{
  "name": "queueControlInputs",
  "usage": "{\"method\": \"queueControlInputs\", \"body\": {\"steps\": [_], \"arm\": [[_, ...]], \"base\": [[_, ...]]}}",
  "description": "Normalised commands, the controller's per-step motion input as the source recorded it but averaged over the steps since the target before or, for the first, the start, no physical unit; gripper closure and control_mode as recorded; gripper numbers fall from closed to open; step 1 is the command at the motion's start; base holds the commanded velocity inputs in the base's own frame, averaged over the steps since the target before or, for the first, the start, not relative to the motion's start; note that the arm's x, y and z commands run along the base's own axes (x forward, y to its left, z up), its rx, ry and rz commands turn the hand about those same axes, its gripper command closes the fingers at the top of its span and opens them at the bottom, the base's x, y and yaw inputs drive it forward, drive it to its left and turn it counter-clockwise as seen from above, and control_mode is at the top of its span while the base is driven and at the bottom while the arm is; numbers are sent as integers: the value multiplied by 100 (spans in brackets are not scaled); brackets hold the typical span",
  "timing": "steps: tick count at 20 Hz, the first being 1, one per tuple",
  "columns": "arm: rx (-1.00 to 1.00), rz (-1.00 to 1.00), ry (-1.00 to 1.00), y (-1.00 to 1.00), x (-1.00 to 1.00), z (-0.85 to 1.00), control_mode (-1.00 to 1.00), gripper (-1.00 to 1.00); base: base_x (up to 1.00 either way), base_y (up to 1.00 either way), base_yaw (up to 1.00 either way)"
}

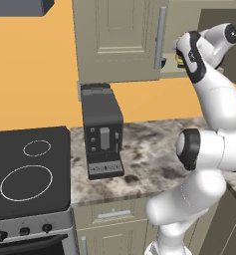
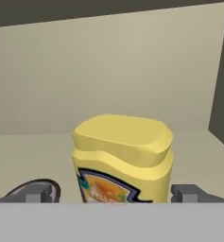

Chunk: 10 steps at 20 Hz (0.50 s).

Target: The dining table condiment station is running low on mustard. Refill the condiment station by opening the cabinet and taking the mustard from the cabinet and placing it on the dining table.

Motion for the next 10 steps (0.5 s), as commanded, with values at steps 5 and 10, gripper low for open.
{"method": "queueControlInputs", "body": {"steps": [5,10], "arm": [[-4,0,0,-10,22,0,-100,-100],[-1,0,0,-7,26,0,-100,-100]], "base": [[0,0,0],[0,0,0]]}}
